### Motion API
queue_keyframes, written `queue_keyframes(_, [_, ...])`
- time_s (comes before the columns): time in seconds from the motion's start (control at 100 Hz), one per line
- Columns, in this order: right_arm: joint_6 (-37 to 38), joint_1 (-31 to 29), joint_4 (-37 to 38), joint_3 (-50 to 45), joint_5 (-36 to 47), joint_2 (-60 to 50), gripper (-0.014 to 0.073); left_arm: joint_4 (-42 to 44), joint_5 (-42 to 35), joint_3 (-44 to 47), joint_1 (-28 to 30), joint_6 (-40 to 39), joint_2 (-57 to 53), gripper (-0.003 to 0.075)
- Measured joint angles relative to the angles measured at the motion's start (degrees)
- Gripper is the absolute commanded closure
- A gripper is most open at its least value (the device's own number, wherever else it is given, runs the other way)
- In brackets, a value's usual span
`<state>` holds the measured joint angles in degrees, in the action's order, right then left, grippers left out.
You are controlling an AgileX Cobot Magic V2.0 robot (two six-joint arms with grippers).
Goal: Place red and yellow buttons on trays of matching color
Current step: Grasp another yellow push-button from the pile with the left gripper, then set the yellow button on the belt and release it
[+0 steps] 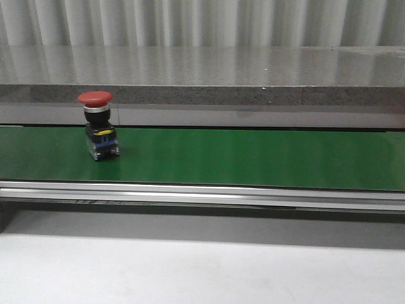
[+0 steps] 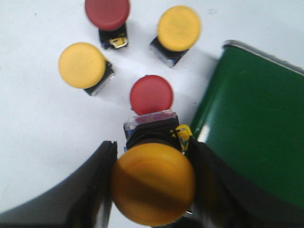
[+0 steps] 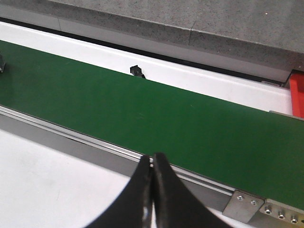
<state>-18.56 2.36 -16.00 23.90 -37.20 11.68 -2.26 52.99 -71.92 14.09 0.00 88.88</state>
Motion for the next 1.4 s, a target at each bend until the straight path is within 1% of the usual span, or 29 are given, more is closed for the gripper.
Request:
queue_keyframes(0.18, [0.0,0.0,0.0,0.0,0.0,0.0,0.0659,0.0,1.17,0.0,-6.01,0.31,-1.51,0.0678])
queue_keyframes(0.34, [0.0,0.0,0.0,0.0,0.0,0.0,0.0659,-0.11,1.19,0.0,-10.72,0.4,0.17,0.0676])
queue_keyframes(0.39, [0.0,0.0,0.0,0.0,0.0,0.0,0.0659,-0.11,1.29,0.0,-11.85,0.44,1.16,0.0664])
queue_keyframes(0.42, [0.0,0.0,0.0,0.0,0.0,0.0,0.0659,-0.22,1.4,0.0,-12.19,0.44,1.97,0.0643])
queue_keyframes(0.45, [0.0,0.0,0.0,0.0,0.0,0.0,0.0659,-0.54,1.41,0.0,-12.54,0.44,2.6,0.0617])
queue_keyframes(0.47, [0.0,0.0,0.0,0.0,0.0,0.0,0.0659,-0.6,1.5,0.0,-12.77,0.53,3.03,0.058])
queue_keyframes(0.48, [0.0,0.0,0.0,0.0,0.0,0.0,0.0659,-0.73,1.5,0.0,-12.78,0.53,3.16,0.058])
queue_keyframes(0.53, [0.0,0.0,0.0,0.0,0.0,0.0,0.0659,-0.99,1.54,0.0,-13.14,0.53,3.98,0.0493])
queue_keyframes(0.57, [0.0,0.0,0.0,0.0,0.0,0.0,0.0659,-1.06,1.54,0.0,-13.24,0.53,4.41,0.0399])
queue_keyframes(0.58, [0.0,0.0,0.0,0.0,0.0,0.0,0.0659,-1.06,1.54,0.0,-13.24,0.53,4.41,0.0364])
queue_keyframes(0.6, [0.0,0.0,0.0,0.0,0.0,0.0,0.0659,-1.24,1.54,0.0,-13.24,0.53,4.57,0.033])
queue_keyframes(0.61, [0.0,0.0,0.0,0.0,0.0,0.0,0.0659,-1.41,1.54,0.0,-13.24,0.53,4.57,0.0295])
queue_keyframes(0.65, [0.0,0.0,0.0,0.0,0.0,0.0,0.0659,-1.7,1.54,0.0,-13.24,0.53,4.65,0.0202])
queue_keyframes(0.7, [0.0,0.0,0.0,0.0,0.0,0.0,0.0659,-2.11,1.42,0.0,-13.24,0.53,4.65,0.0129])
queue_keyframes(0.75, [0.0,0.0,0.0,0.0,0.0,0.0,0.0659,-2.54,1.03,0.0,-13.24,0.53,4.65,0.0108])
queue_keyframes(0.88, [0.0,0.0,0.0,0.0,0.0,0.0,0.0659,-2.94,-1.25,0.0,-14.35,1.01,3.04,0.0156])
queue_keyframes(0.95, [0.0,0.0,0.0,0.0,0.0,0.0,0.0659,-2.94,-3.89,0.68,-16.0,1.28,0.52,0.0211])
queue_keyframes(0.99, [0.0,0.0,0.0,0.0,0.0,0.0,0.0659,-2.94,-5.85,1.49,-17.13,1.48,-1.57,0.026])
queue_keyframes(1.02, [0.0,0.0,0.0,0.0,0.0,0.0,0.0659,-2.94,-7.41,2.19,-18.37,1.64,-3.12,0.0302])
queue_keyframes(1.06, [0.0,0.0,0.0,0.0,0.0,0.0,0.0659,-2.82,-9.88,3.5,-19.63,1.76,-5.6,0.0381])
queue_keyframes(1.07, [0.0,0.0,0.0,0.0,0.0,0.0,0.0659,-2.72,-10.3,4.0,-20.1,1.76,-6.47,0.0412])
queue_keyframes(1.09, [0.0,0.0,0.0,0.0,0.0,0.0,0.0659,-2.74,-11.59,4.51,-20.82,1.76,-7.34,0.0443])
queue_keyframes(1.14, [0.0,0.0,0.0,0.0,0.0,0.0,0.0659,-2.74,-14.32,6.93,-22.39,1.76,-10.95,0.0579])
queue_keyframes(1.16, [0.0,0.0,0.0,0.0,0.0,0.0,0.0659,-2.74,-15.32,7.58,-22.98,1.76,-11.87,0.0612])
queue_keyframes(1.17, [0.0,0.0,0.0,0.0,0.0,0.0,0.0659,-2.74,-15.65,8.24,-23.16,1.76,-12.81,0.0646])
queue_keyframes(1.21, [0.0,0.0,0.0,0.0,0.0,0.0,0.0659,-2.74,-17.67,10.33,-24.16,1.76,-15.56,0.0739])
queue_keyframes(1.4, [0.0,0.0,0.0,0.0,0.0,0.0,0.0659,-2.74,-23.44,20.47,-27.08,1.87,-28.19,0.0741])
